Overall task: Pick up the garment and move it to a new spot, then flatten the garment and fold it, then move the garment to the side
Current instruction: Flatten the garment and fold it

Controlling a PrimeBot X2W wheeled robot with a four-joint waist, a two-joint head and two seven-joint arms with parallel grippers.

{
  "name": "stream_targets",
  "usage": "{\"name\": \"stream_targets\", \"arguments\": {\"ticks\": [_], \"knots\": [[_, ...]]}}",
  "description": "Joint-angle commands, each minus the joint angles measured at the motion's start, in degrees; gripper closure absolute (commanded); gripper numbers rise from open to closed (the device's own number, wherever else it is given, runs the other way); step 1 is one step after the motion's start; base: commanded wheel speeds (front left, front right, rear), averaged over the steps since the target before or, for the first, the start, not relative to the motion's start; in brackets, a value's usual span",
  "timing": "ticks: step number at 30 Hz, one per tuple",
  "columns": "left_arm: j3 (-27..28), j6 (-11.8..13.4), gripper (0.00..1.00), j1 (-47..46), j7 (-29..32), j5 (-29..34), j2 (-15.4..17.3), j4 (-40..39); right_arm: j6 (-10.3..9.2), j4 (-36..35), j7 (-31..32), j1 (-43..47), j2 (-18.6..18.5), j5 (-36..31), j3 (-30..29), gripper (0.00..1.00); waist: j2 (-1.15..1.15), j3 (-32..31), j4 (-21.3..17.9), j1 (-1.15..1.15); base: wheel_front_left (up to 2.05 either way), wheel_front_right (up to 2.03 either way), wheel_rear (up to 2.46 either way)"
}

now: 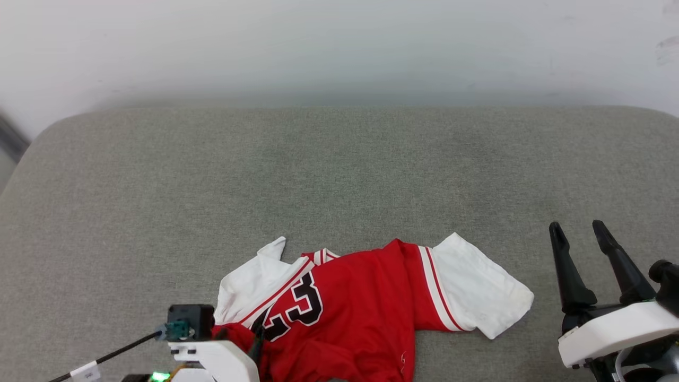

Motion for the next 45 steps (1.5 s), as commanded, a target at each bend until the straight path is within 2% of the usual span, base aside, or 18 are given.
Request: {"name": "stream_targets", "arguments": {"ticks": [1,6,11,13,14,18,24,30,33,37,38,39,40,45], "knots": [[0.6,0.3,0.00,-1.3,-1.7,1.2,0.4,-0.8,-0.02,-0.2,0.2,0.6,0.0,-0.5,0.3,0.00,0.00,-0.7,-0.4,0.00,0.00,0.00,0.00],[2.2,0.7,0.00,-4.4,-6.4,4.3,1.3,-3.1,-0.02,-0.3,0.5,1.2,0.1,-0.3,0.3,0.00,0.00,-1.8,-1.3,0.00,0.00,0.00,0.00],[2.3,-1.3,0.00,-9.3,-6.7,5.4,2.5,-1.8,-0.02,-0.8,0.7,1.4,0.2,-0.1,0.2,0.00,0.00,-1.4,-2.0,0.00,0.00,0.00,0.00],[1.9,-3.0,0.00,-12.3,-4.7,4.9,3.1,-0.4,-0.02,-1.0,0.6,0.9,0.2,0.0,0.3,0.00,0.00,-0.6,-2.3,0.00,0.00,0.00,0.00],[1.0,-6.1,0.00,-16.7,0.6,3.2,4.5,2.5,-0.02,-1.1,0.4,-0.1,-0.1,0.2,0.5,0.00,0.00,1.1,-3.1,0.00,0.00,0.00,0.00],[-0.3,-10.4,0.00,-22.5,9.1,0.6,6.4,6.6,-0.02,-1.1,0.1,-1.0,-0.2,0.6,0.5,0.00,0.00,4.1,-4.2,0.00,0.00,0.00,0.00],[-1.7,-14.5,0.00,-28.2,19.3,-2.6,8.8,11.6,-0.02,-0.1,-1.5,-2.9,-0.1,1.3,1.0,0.00,0.00,8.9,-5.9,0.00,0.00,0.00,0.00],[-2.7,-16.1,0.00,-30.6,23.0,-3.4,9.2,15.2,-0.02,1.4,-3.1,-4.7,-0.1,2.2,1.5,0.00,0.00,11.8,-7.1,0.00,0.00,0.00,0.00],[-3.5,-16.0,0.00,-30.3,25.1,-3.9,9.0,18.5,-0.02,2.4,-3.6,-5.3,-0.2,2.4,2.0,0.00,0.00,12.6,-7.7,0.00,0.00,0.00,0.00],[-4.8,-15.9,0.00,-27.5,28.1,-6.2,7.2,22.5,-0.02,3.4,-4.2,-5.7,-0.3,2.8,1.9,0.00,0.00,12.6,-8.1,0.00,0.00,0.00,0.00],[-4.8,-15.8,0.37,-26.8,28.4,-7.1,6.5,23.2,-0.02,3.6,-4.3,-5.8,-0.4,2.7,1.8,0.00,0.00,12.5,-8.1,0.00,0.00,0.00,0.00],[-4.9,-16.0,0.80,-26.3,28.0,-7.2,6.1,23.3,-0.02,3.8,-4.3,-5.9,-0.5,2.7,1.7,0.00,0.00,12.3,-8.1,0.00,0.00,0.00,0.00],[-4.7,-15.7,1.00,-26.1,26.9,-7.1,5.8,23.5,-0.02,4.0,-4.3,-6.0,-0.6,2.8,1.6,0.00,0.00,12.2,-8.0,0.00,0.00,0.00,0.00],[-2.7,-15.5,1.00,-26.1,20.2,-7.3,4.3,23.9,-0.02,4.6,-4.1,-6.1,-1.1,2.9,1.1,0.00,0.00,10.5,-7.2,0.00,0.00,0.00,0.00]]}}
